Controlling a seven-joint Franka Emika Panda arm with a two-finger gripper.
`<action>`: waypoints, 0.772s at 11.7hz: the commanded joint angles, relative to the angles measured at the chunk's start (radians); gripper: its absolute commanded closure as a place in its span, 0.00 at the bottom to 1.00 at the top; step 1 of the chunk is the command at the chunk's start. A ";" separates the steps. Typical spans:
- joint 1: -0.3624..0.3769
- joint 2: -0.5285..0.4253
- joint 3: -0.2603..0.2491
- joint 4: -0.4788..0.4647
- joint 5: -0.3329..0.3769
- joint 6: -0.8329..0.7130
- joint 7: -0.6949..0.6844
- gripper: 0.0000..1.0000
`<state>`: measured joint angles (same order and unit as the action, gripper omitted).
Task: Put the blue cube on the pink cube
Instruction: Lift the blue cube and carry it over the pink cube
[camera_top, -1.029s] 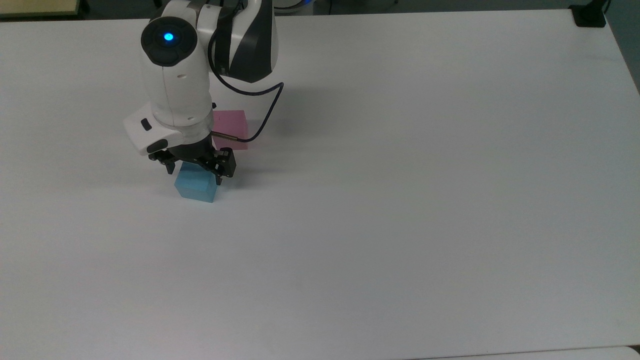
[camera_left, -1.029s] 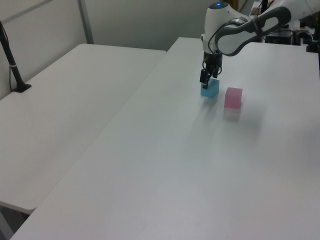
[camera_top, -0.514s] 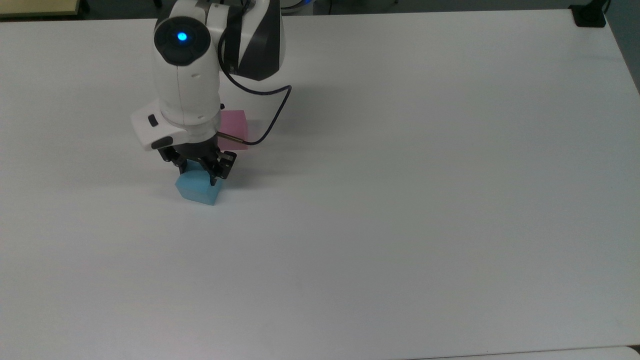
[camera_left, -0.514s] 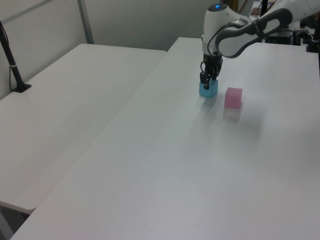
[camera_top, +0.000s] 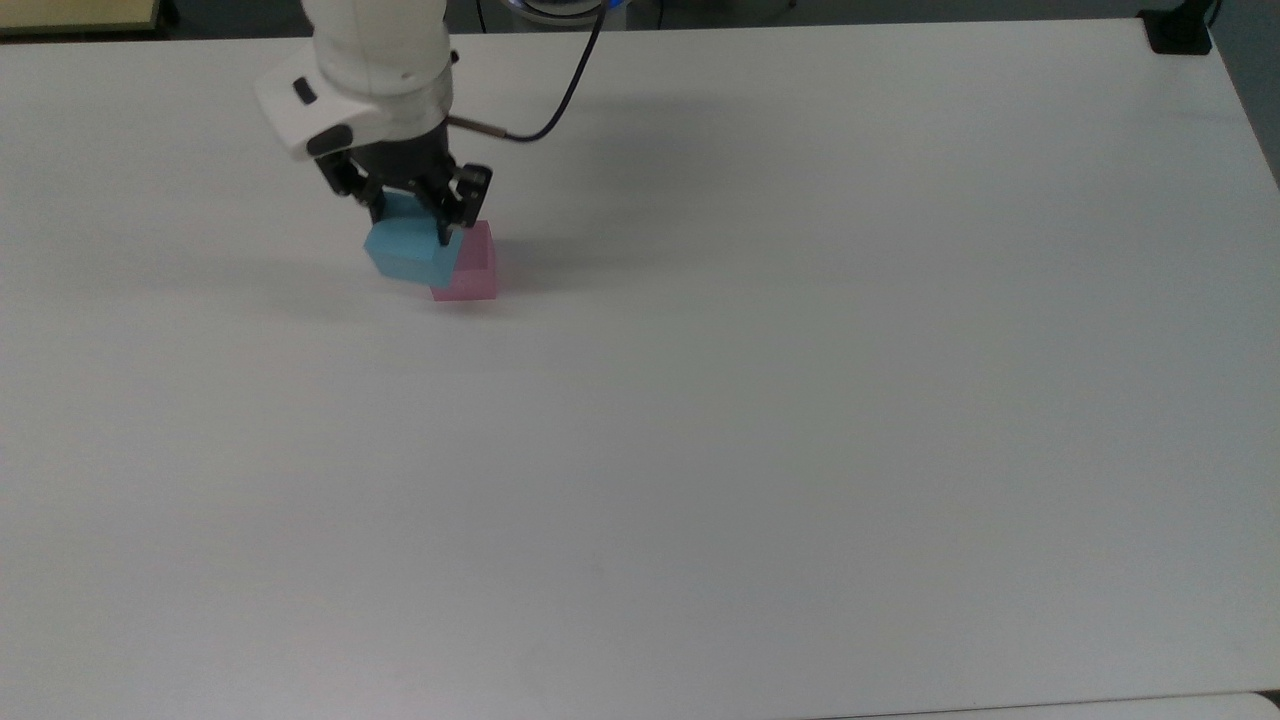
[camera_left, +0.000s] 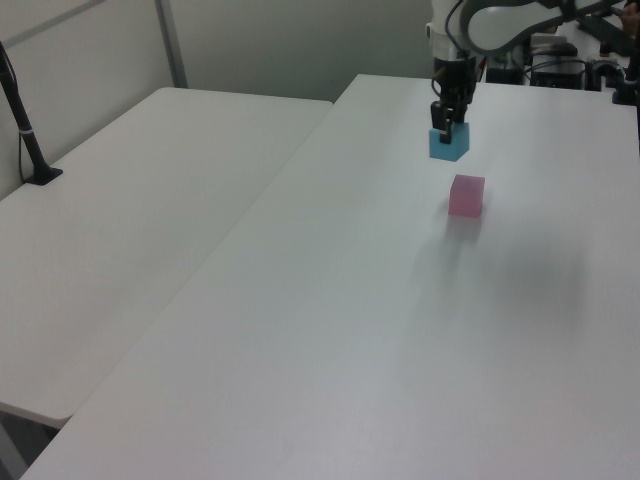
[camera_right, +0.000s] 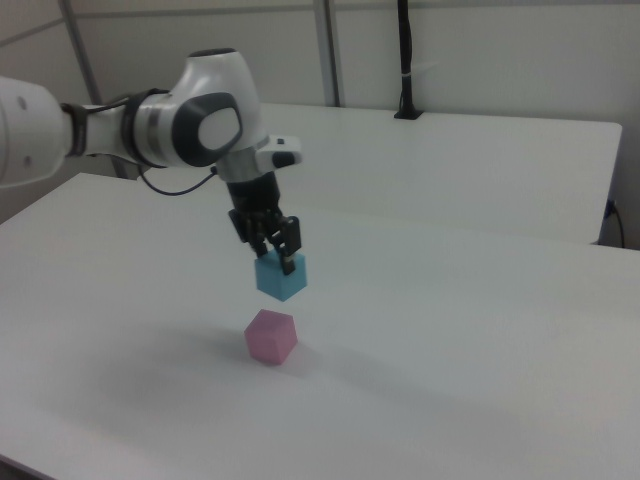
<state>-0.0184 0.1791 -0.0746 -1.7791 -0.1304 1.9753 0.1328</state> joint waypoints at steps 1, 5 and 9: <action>0.023 -0.148 0.001 -0.187 -0.008 0.000 -0.079 0.59; 0.040 -0.147 0.001 -0.255 -0.054 0.072 -0.075 0.59; 0.044 -0.133 0.001 -0.275 -0.060 0.163 -0.065 0.56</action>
<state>0.0146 0.0658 -0.0672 -2.0263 -0.1679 2.1085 0.0682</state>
